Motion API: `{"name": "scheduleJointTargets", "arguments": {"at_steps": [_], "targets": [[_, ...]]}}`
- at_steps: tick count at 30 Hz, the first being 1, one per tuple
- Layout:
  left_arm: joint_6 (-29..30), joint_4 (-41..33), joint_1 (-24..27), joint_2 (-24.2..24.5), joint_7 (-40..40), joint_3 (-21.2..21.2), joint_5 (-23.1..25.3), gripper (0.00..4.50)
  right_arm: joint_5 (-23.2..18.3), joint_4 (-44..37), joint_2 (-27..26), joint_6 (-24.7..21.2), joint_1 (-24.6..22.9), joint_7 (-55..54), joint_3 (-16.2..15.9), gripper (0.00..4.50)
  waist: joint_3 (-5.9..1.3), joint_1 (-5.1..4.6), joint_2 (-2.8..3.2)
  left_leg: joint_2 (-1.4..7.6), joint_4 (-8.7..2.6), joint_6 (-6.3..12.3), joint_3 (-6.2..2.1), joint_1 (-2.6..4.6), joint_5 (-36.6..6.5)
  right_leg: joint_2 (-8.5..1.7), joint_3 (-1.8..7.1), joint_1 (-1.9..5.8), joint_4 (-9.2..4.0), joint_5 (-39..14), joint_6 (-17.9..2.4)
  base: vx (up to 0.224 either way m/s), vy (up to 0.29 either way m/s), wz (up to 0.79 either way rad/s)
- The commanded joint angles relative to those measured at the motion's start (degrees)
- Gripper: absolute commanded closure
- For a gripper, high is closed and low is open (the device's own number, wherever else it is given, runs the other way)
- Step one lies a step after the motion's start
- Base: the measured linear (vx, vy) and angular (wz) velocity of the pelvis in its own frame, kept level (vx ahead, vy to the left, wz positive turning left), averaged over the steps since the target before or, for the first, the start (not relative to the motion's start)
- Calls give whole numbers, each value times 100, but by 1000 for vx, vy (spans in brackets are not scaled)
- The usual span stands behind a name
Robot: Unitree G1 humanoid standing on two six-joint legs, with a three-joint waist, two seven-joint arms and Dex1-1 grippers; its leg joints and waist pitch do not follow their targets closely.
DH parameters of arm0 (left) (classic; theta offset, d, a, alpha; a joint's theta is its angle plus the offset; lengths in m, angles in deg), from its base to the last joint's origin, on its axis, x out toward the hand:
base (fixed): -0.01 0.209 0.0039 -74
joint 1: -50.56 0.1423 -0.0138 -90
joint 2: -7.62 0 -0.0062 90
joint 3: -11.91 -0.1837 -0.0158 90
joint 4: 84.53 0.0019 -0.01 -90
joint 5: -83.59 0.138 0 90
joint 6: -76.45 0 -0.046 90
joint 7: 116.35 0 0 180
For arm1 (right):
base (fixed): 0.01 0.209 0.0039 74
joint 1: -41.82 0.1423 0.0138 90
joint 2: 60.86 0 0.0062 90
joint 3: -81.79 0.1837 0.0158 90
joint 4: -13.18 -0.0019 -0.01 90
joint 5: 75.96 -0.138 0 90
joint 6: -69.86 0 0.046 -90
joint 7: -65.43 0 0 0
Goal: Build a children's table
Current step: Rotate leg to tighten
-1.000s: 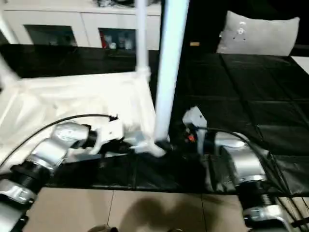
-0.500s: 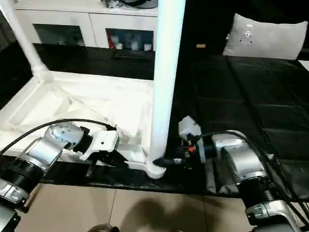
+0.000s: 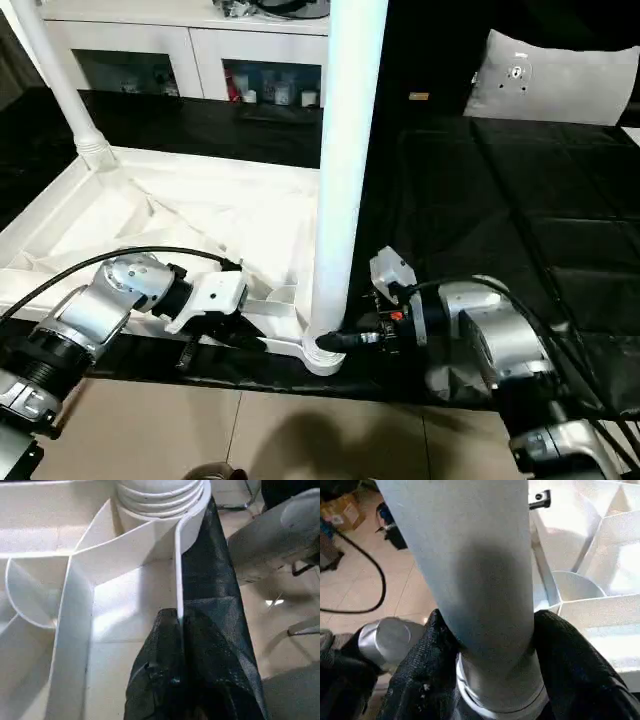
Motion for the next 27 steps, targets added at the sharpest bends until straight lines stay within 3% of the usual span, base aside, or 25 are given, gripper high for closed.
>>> {"name": "scheduleJointTargets", "arguments": {"at_steps": [1, 5, 6, 8, 9, 10, 12, 15, 16, 17, 18, 22, 27], "targets": [[421, -167, 95, -282, -284, -30, -80, 450, -78, -147, -184, -264, -74, -378, -13, 251, -373, -28, -45, 362, -404, 151, -124, 82, -1380, -372, 264, 251, -383, -1661, -1197, 0, 0, 0], [1265, -351, 112, -687, -1072, 220, -122, 450, 336, 27, -772, -350, -34, -1919, 210, 251, -308, -147, -57, 315, -432, -73, -167, 101, -1816, -388, 246, 209, -493, -2644, -929, 0, 0, 0], [1735, -447, 81, -1002, -1567, 366, -143, 450, 442, 174, -1168, -467, 56, -2770, 385, 252, -299, -221, -60, 303, -444, -128, -202, 67, -1924, -401, 225, 242, -513, -2978, -773, 0, 0, 0], [2035, -524, 56, -1204, -1873, 442, -135, 450, 527, 244, -1397, -515, 100, -3280, 468, 254, -291, -339, -75, 280, -449, -203, -243, 54, -2045, -403, 181, 241, -560, -3309, -596, 0, 0, 0], [2164, -494, 2, -1390, -2200, 497, -62, 450, 601, 339, -1614, -523, 144, -3720, 531, 255, -300, -396, -68, 267, -435, -155, -234, 84, -2095, -400, 183, 212, -601, -3371, -534, 0, 0, 0], [2271, -475, -38, -1524, -2437, 537, -11, 450, 661, 404, -1767, -515, 171, -4051, 574, 255, -293, -452, -51, 271, -430, -119, -220, 91, -2109, -375, 197, 175, -613, -3264, -572, 0, 0, 0], [2434, -478, -78, -1686, -2725, 590, 55, 450, 792, 479, -1934, -477, 197, -4495, 620, 256, -293, -496, -58, 255, -423, -56, -213, 85, -2097, -364, 195, 173, -624, -3155, -597, 0, 0, 0], [2635, -288, -272, -2283, -3623, 938, -14, 450, 849, 926, -2445, -427, 357, -5674, 1002, 256, -296, -513, -65, 233, -397, 14, -184, 113, -2032, -348, 198, 133, -647, -3140, -618, 0, 0, 0], [2635, -288, -272, -2283, -3623, 938, -14, 450, 849, 926, -2445, -427, 357, -5674, 1002, 221, -296, -502, -66, 236, -400, 25, -190, 118, -2028, -350, 193, 136, -657, -3156, -601, 0, 0, 0], [2604, -255, -301, -2443, -3851, 925, 82, 450, 750, 969, -2601, -267, 393, -5732, 1137, 200, -305, -489, -51, 241, -414, 69, -192, 79, -1933, -345, 201, 168, -635, -2961, -606, 0, 0, 0], [2630, -286, -292, -2469, -3898, 888, 141, 450, 729, 944, -2642, -218, 397, -5743, 1170, 200, -306, -481, -39, 266, -426, 98, -184, 83, -1918, -328, 219, 149, -628, -2707, -642, 0, 0, 0], [2524, -352, -225, -2308, -3880, 681, 349, 450, 530, 706, -2571, -148, 330, -5424, 1274, 158, -339, -453, -31, 280, -433, 250, -164, 43, -1553, -317, 239, 221, -518, -1703, -929, 0, 0, 0], [2058, -285, -118, -1822, -3502, 517, 494, 450, 644, 475, -1895, 228, 116, -4588, 1072, 115, -348, -362, -48, 273, -403, 415, -136, 16, -1241, -343, 239, 278, -490, -1406, -1005, 0, 0, 0]]}}
